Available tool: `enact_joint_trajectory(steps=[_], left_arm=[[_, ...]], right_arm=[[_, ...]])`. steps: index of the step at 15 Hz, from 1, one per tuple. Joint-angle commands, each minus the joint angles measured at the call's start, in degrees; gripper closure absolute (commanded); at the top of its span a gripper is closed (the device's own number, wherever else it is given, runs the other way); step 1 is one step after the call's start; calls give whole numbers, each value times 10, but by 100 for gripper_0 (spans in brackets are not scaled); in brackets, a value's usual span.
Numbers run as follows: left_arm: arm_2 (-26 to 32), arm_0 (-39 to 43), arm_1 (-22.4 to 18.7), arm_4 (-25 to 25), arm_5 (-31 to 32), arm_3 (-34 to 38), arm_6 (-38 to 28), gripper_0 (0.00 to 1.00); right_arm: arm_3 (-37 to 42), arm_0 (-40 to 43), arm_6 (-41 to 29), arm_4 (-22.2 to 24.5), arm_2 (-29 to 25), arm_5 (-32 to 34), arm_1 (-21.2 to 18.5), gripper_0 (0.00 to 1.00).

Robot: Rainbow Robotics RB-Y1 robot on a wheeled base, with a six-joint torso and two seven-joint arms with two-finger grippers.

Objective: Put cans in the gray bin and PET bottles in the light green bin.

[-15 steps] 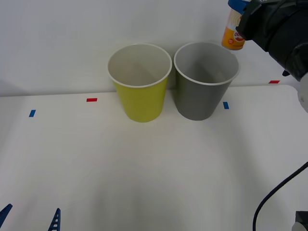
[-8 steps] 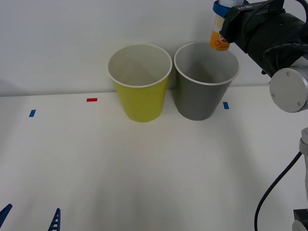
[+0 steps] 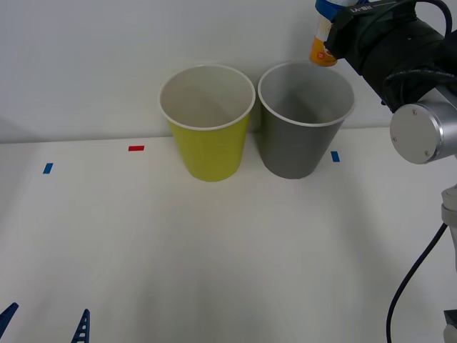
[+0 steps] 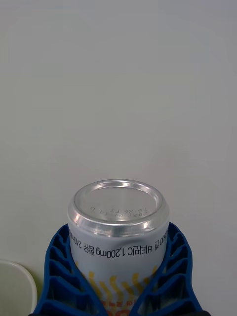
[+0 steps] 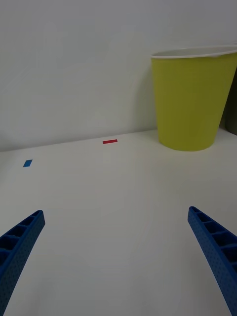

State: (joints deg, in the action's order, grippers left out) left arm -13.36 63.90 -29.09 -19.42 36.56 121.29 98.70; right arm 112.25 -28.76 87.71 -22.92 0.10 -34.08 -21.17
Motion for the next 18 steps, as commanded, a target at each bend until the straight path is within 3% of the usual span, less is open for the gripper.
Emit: enact_joint_trajectory(steps=[1,14,15,16,17,18], left_arm=[[0,0,0,0,0,0,0,0],[0,0,0,0,0,0,0,0],[0,0,0,0,0,0,0,0],[0,0,0,0,0,0,0,0],[0,0,0,0,0,0,0,0],[0,0,0,0,0,0,0,0]], right_arm=[[-8,-1,0,-2,10,0,-5,100],[-9,7,-2,9,16,-1,-16,100],[-9,7,-2,8,16,0,-16,92],[-9,7,-2,12,16,0,-16,53],[-10,7,-3,18,17,-1,-16,9],[-9,7,-3,18,18,-1,-16,0]])
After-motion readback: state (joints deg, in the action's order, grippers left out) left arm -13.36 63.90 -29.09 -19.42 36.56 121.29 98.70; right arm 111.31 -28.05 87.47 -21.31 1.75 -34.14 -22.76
